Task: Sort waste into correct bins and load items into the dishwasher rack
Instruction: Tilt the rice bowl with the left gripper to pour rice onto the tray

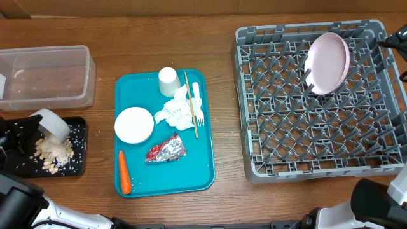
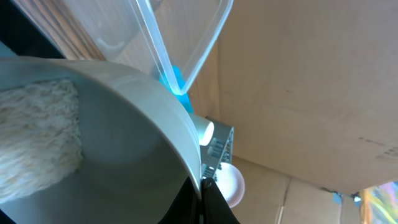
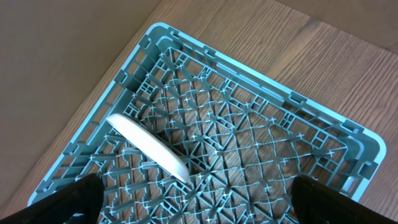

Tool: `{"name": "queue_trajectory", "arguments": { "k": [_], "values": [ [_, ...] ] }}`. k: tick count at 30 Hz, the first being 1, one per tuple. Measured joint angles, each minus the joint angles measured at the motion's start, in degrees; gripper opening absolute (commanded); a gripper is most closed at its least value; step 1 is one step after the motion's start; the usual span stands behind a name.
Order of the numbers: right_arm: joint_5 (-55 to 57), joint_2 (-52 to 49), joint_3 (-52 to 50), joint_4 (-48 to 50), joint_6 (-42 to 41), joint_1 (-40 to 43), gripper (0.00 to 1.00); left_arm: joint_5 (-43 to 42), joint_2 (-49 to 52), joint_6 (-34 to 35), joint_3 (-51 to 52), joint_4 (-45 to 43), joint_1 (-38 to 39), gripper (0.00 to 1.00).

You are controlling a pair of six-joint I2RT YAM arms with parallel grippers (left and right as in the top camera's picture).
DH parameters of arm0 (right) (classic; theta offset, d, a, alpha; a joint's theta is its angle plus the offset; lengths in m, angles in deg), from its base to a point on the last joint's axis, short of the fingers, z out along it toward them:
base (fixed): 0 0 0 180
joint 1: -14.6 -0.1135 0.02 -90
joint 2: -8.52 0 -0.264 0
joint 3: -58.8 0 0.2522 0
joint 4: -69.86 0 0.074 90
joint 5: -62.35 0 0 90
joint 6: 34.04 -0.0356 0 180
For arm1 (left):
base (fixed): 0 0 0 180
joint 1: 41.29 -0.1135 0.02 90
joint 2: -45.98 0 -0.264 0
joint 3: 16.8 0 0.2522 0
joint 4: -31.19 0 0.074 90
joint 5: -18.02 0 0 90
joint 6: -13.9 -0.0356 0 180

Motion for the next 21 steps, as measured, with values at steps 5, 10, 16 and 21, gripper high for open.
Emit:
{"name": "queue_trajectory", "arguments": {
  "k": [5,10,16,21],
  "values": [
    [0.0,0.0,0.0,0.0,0.0,0.0,1.00,-0.7,0.0,0.2,0.0,-0.7,0.0,0.04],
    [0.0,0.0,0.0,0.0,0.0,0.0,1.00,-0.6,0.0,-0.4,0.0,0.4,0.0,0.04],
    [0.0,0.0,0.0,0.0,0.0,0.0,1.00,-0.5,0.0,-2.5,0.2,0.3,0.0,0.05],
    [0.0,0.0,0.0,0.0,0.0,0.0,1.00,-3.5,0.0,-4.8,0.2,0.9,0.0,0.04]
  ]
}}
